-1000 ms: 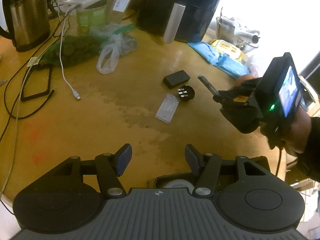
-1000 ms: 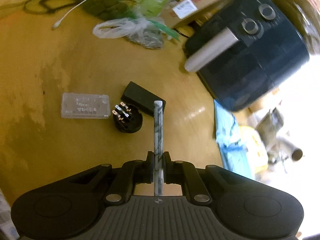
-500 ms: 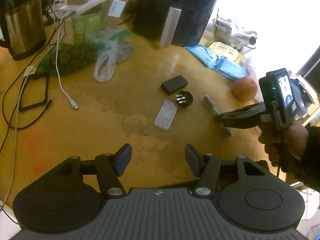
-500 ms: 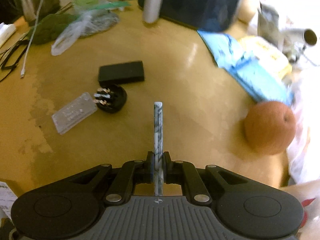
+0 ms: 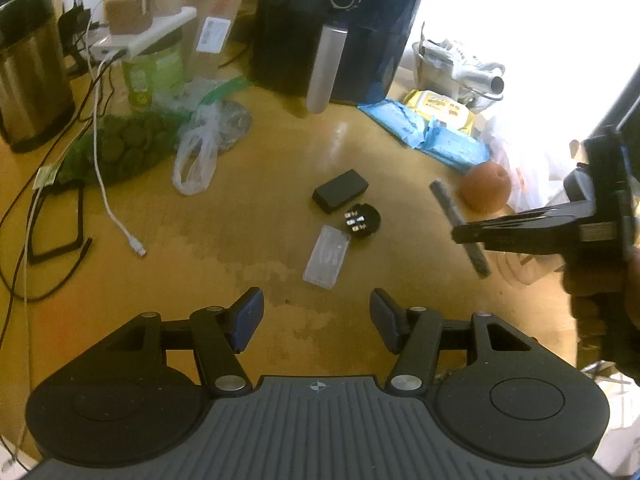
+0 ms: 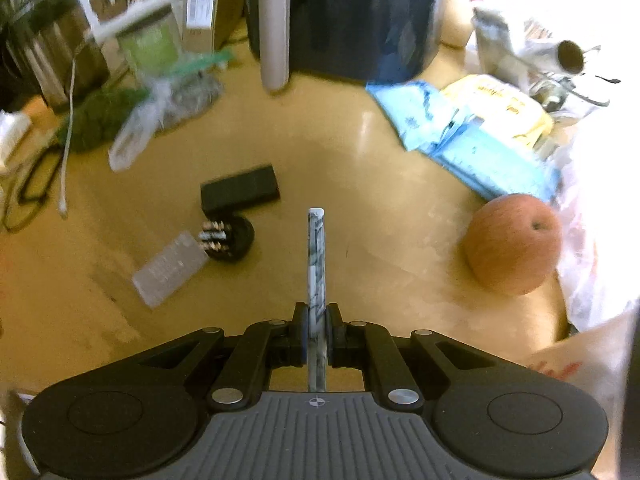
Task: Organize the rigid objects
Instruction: 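Lift the marble-patterned stick with the right gripper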
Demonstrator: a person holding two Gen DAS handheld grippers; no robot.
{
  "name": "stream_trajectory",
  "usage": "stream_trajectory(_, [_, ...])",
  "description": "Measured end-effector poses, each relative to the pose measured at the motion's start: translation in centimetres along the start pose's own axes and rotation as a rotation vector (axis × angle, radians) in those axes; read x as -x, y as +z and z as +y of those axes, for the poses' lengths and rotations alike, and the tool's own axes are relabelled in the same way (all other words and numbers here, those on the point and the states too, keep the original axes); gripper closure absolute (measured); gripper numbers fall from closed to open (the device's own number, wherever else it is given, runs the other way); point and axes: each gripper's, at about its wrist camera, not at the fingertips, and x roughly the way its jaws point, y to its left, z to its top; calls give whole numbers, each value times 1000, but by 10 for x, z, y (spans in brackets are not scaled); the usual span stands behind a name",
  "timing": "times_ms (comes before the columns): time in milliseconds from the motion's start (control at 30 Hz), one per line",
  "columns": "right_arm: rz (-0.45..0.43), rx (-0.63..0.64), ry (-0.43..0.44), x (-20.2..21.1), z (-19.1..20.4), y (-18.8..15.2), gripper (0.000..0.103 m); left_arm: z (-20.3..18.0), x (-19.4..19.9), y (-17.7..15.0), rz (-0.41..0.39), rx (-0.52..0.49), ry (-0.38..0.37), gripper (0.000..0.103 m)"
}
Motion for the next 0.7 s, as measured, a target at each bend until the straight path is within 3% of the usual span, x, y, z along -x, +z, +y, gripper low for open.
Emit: stream_trajectory(700, [-100, -269, 98, 81, -12, -29, 92, -16, -70, 24, 70, -209, 30, 45])
